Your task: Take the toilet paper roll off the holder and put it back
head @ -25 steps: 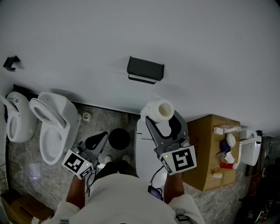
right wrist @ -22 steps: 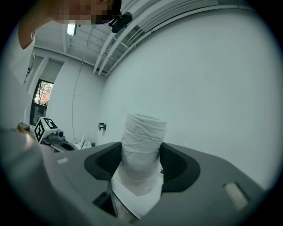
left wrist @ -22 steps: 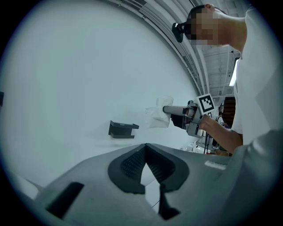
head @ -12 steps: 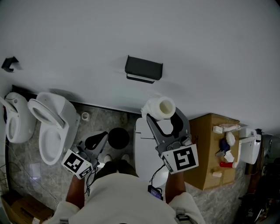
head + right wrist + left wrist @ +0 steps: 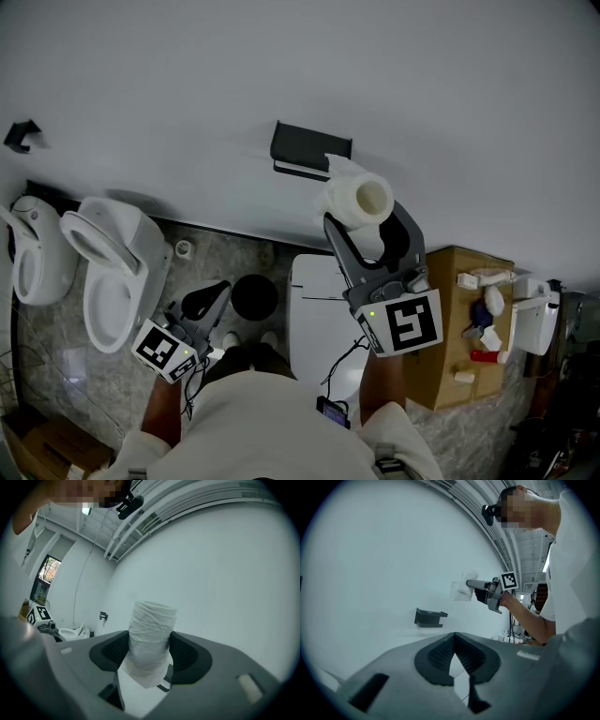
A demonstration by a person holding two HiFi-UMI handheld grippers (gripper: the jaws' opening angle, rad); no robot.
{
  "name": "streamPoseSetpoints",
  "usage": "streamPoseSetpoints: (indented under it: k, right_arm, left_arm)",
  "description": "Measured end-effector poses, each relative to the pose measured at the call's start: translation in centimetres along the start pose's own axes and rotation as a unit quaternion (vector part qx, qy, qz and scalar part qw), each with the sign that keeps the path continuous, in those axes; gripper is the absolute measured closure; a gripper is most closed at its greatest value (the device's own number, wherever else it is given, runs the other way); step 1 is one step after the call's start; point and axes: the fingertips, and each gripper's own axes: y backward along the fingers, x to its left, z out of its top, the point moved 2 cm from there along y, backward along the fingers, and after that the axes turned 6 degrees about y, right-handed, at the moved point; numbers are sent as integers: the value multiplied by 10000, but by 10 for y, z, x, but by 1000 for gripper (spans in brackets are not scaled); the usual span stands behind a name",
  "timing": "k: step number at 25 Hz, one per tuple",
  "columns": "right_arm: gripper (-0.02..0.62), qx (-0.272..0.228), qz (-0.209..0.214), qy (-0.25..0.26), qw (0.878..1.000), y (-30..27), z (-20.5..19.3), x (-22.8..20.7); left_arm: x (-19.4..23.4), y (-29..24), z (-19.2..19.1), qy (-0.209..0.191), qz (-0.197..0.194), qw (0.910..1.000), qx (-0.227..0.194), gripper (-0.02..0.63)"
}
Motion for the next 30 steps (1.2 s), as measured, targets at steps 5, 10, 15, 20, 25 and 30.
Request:
streamPoseSetpoints:
  k: [5, 10, 15, 20, 25, 30]
  right_arm:
    - [311, 62, 38, 123, 9999, -32, 0, -13]
    - [311, 157, 38, 36, 9999, -63, -11, -21]
    - [311, 317, -78, 1, 9995, -96, -29, -35]
    - [311, 645, -159, -80, 9978, -129, -58, -48]
    - [311, 904, -221, -84, 9956, -147, -81, -50]
    - [311, 1213, -348, -266, 9917, -164, -112, -58]
  left_arm:
    - [5, 2, 1, 10, 65, 10000, 0, 601]
    - [13, 4, 2, 23, 169, 9999, 0, 601]
    - [21, 9, 3, 31, 288, 9996, 3, 601]
    - [26, 9, 3, 29, 324, 9995, 24, 603]
    - [30, 13, 3, 10, 398, 9992, 39, 601]
    - [31, 13, 3, 5, 424, 9991, 63, 601]
